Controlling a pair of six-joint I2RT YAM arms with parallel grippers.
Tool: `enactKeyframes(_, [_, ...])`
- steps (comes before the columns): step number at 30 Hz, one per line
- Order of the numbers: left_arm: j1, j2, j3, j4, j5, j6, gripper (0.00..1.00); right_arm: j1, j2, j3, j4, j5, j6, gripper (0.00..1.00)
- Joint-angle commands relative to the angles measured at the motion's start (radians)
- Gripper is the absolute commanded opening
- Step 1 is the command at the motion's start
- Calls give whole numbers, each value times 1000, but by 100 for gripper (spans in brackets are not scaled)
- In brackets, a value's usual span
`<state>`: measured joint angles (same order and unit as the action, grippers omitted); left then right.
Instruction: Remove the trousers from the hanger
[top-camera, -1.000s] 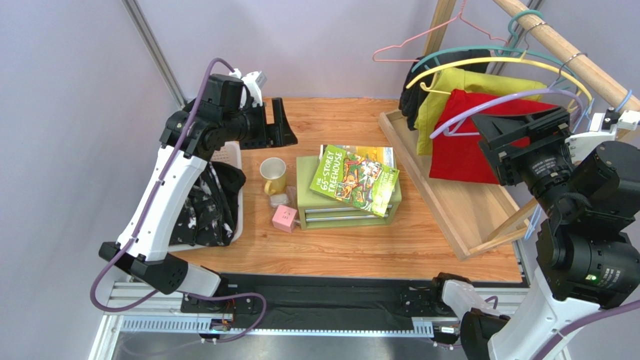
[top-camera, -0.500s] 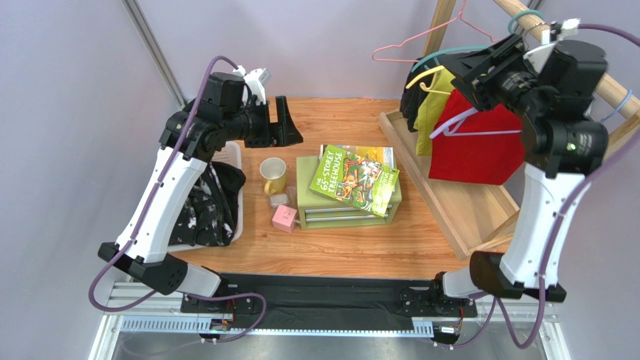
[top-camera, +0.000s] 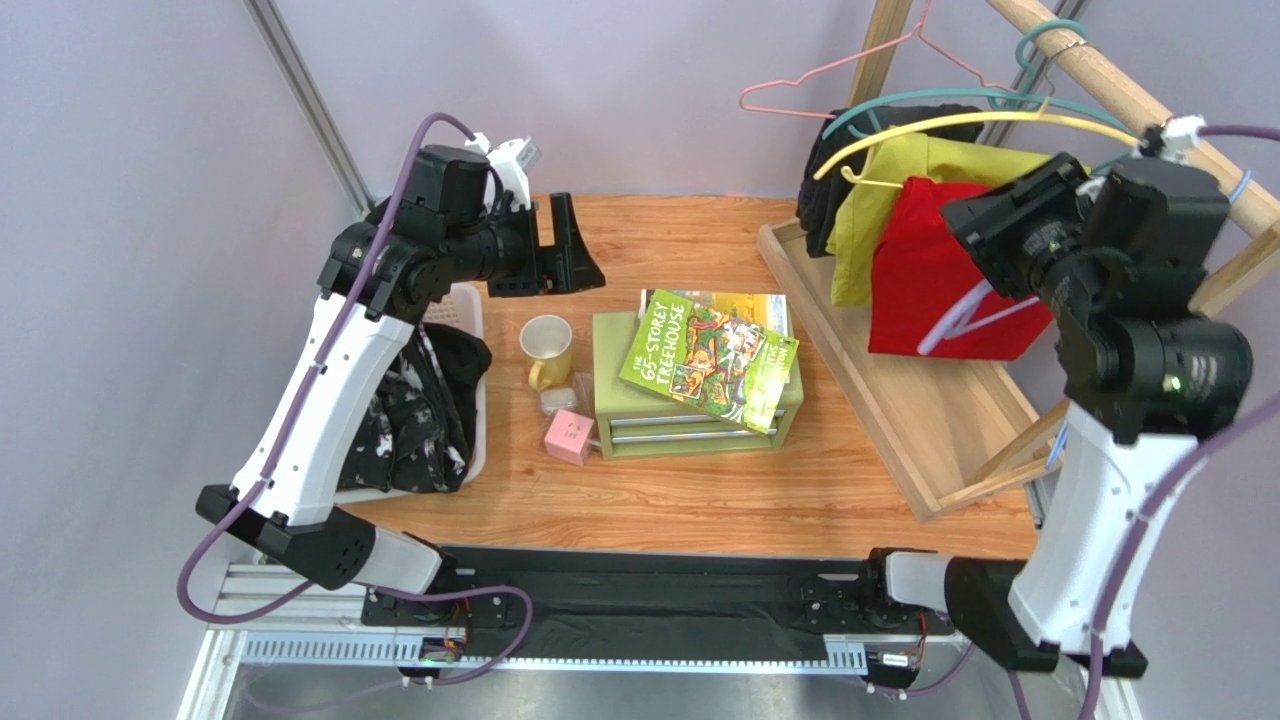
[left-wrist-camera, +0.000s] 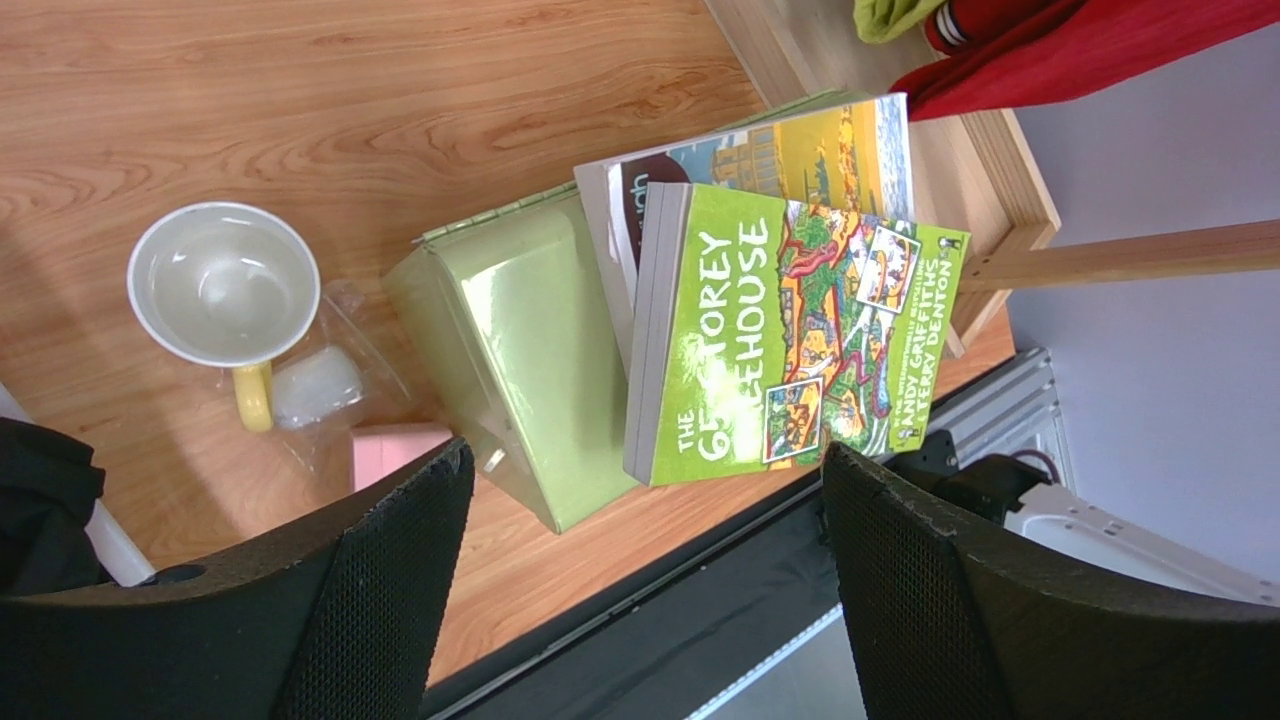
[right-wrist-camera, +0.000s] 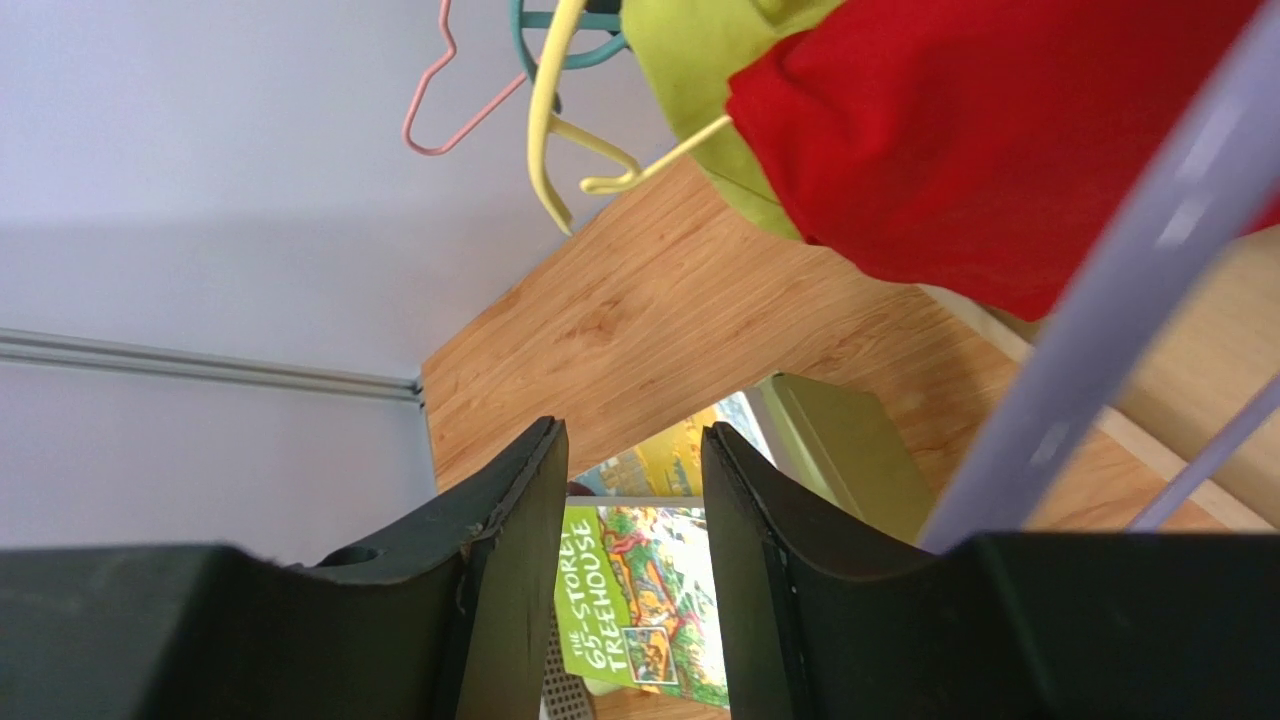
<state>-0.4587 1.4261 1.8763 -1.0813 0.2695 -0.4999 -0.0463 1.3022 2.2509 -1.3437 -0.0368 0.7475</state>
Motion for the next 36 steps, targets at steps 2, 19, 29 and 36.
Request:
enactKeyframes(2, [-15, -6, 4, 26, 43, -22, 90, 3, -113, -4, -279, 188, -65, 44])
enactKeyframes(19, [-90, 23, 70, 80, 103, -34, 90, 3, 59, 228, -137, -86, -73, 53])
enactKeyframes(29, [-103, 30, 110, 135, 151, -34, 89, 20, -20, 16, 144, -50, 91, 54])
enactKeyframes(36, [-118, 22, 107, 127, 136, -39, 88, 258, 173, 158, 151, 359, 179, 60])
